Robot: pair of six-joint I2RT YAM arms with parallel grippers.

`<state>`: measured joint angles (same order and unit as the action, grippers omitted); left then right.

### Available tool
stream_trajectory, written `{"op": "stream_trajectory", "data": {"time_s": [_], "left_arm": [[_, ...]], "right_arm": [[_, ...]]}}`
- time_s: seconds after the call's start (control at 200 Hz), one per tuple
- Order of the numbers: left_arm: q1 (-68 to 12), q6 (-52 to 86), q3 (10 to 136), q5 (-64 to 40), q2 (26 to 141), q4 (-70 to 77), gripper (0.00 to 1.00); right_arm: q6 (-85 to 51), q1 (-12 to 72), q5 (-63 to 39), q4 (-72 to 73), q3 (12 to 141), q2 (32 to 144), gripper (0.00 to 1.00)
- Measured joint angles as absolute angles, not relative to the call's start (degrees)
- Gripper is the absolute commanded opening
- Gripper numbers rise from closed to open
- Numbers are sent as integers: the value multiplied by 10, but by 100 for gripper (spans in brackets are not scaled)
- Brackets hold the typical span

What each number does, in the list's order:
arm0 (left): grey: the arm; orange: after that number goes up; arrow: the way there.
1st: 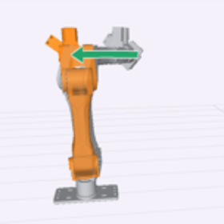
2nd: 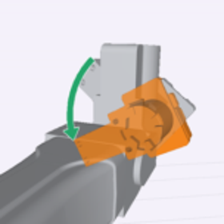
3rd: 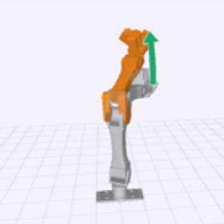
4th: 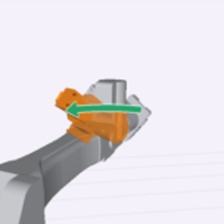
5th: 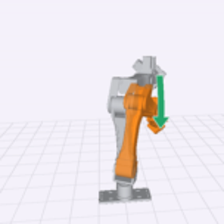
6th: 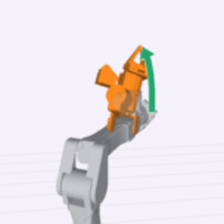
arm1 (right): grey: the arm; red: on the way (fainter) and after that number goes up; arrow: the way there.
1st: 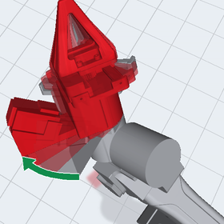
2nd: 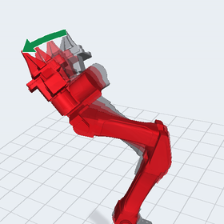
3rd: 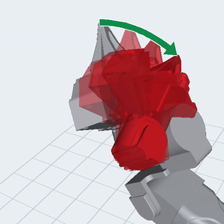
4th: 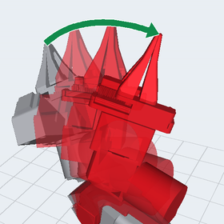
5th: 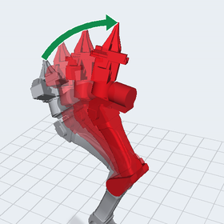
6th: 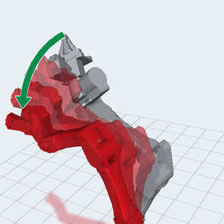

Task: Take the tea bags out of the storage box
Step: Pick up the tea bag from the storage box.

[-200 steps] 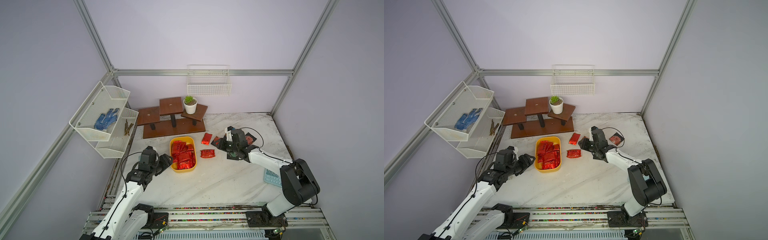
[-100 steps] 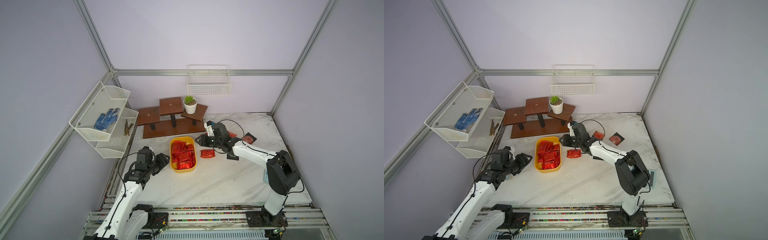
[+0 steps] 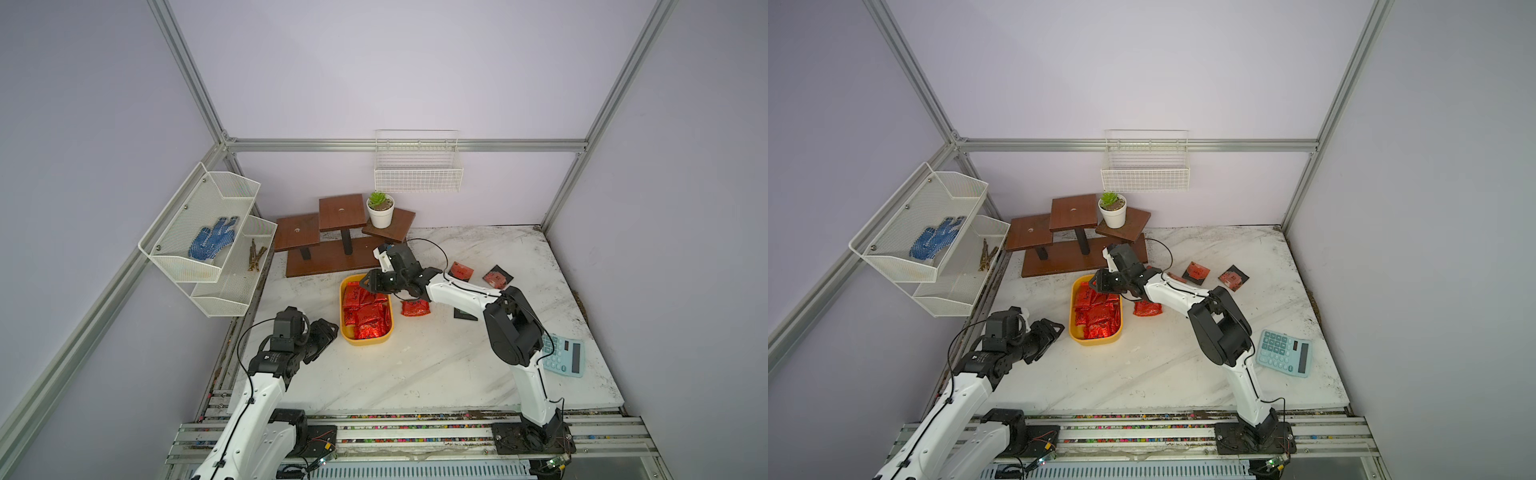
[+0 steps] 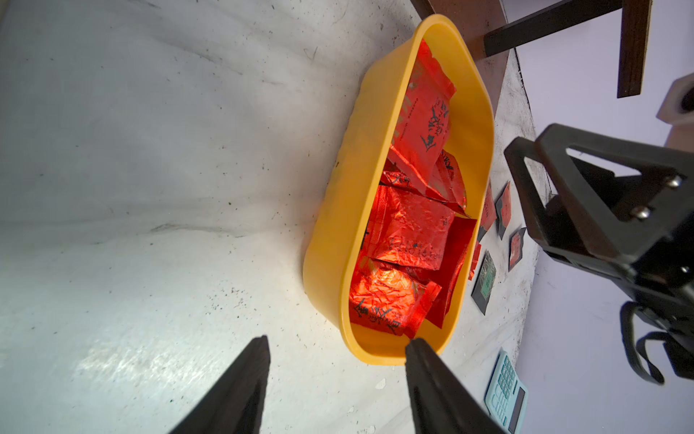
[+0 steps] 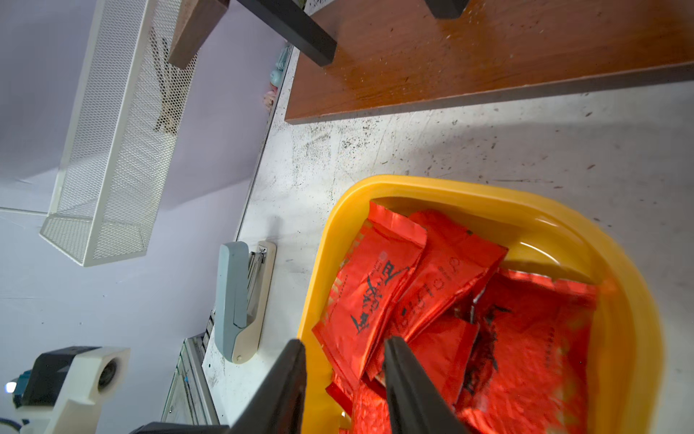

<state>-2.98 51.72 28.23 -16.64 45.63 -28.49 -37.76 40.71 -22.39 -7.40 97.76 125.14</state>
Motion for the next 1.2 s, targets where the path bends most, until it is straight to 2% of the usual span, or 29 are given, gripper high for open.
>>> {"op": "stream_trajectory", "data": {"time_s": [0.485,0.84,1.0,1.2], "left_arm": [[-30,530,250,-169,402,-305,62],[-30,530,249,-174,399,-308,62],[-30,532,248,-174,390,-312,62],[-30,534,248,-174,381,-314,62]], "right_arm": [[-400,417,-231,-86,1030,1332,39],[-422,418,-244,-81,1030,1335,15],[-440,419,-257,-69,1030,1338,0],[-453,418,-272,-38,1018,1336,0]]}}
